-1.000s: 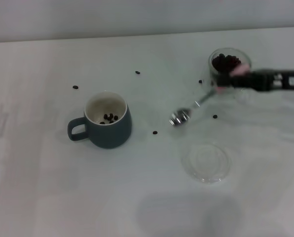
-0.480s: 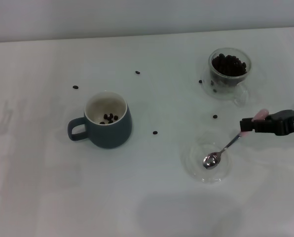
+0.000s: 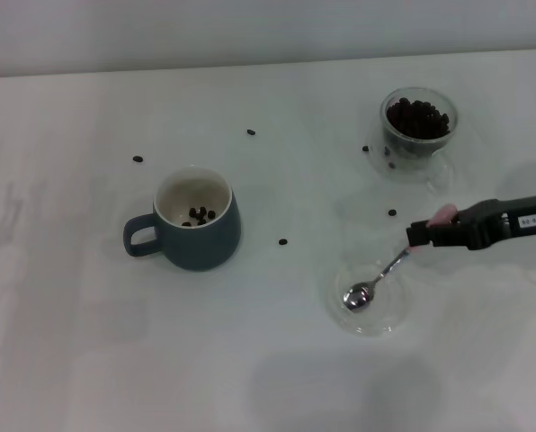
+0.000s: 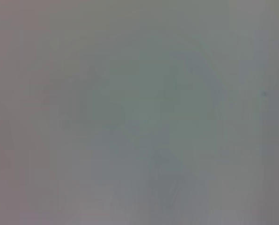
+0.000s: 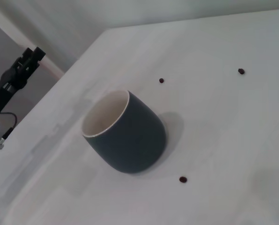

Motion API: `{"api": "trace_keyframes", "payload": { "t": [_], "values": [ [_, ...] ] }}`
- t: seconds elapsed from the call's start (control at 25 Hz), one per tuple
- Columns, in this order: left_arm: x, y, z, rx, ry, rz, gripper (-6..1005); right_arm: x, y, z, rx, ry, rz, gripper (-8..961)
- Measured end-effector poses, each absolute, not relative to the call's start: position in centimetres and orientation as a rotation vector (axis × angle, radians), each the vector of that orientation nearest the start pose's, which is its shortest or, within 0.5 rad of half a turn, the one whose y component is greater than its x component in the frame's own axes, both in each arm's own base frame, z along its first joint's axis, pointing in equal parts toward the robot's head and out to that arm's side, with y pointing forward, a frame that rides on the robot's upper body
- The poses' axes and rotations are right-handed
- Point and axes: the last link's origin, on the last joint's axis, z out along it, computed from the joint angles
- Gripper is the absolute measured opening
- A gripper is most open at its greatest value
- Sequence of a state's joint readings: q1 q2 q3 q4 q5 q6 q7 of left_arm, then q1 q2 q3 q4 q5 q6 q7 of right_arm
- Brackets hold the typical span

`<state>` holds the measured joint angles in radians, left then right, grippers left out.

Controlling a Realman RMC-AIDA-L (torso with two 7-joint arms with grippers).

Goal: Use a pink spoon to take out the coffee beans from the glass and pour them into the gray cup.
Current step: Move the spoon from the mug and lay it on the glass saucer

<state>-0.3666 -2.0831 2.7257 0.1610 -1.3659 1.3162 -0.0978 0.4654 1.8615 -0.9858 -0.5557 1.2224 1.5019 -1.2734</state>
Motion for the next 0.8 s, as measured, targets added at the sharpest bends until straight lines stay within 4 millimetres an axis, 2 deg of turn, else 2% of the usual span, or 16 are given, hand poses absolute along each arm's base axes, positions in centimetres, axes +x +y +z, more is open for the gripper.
{"api": "trace_keyframes", "payload": {
  "t": [0.2, 0.4, 0.8],
  "values": [
    [-34.5, 29.5, -0.8, -1.475, -0.544, -0.703, 850, 31.8, 32.3, 3.5, -2.608, 1.351, 0.401, 311],
    [-34.5, 29.5, -0.7, -1.474, -0.543, -0.702, 850, 32.6, 32.5, 3.1, -2.563, 1.378, 0.336, 314],
    [-34.3, 29.8, -0.7, -1.477, -0.537, -0.709, 850, 33.2, 32.8, 3.4, -2.522, 1.374, 0.303, 399]
  ]
}}
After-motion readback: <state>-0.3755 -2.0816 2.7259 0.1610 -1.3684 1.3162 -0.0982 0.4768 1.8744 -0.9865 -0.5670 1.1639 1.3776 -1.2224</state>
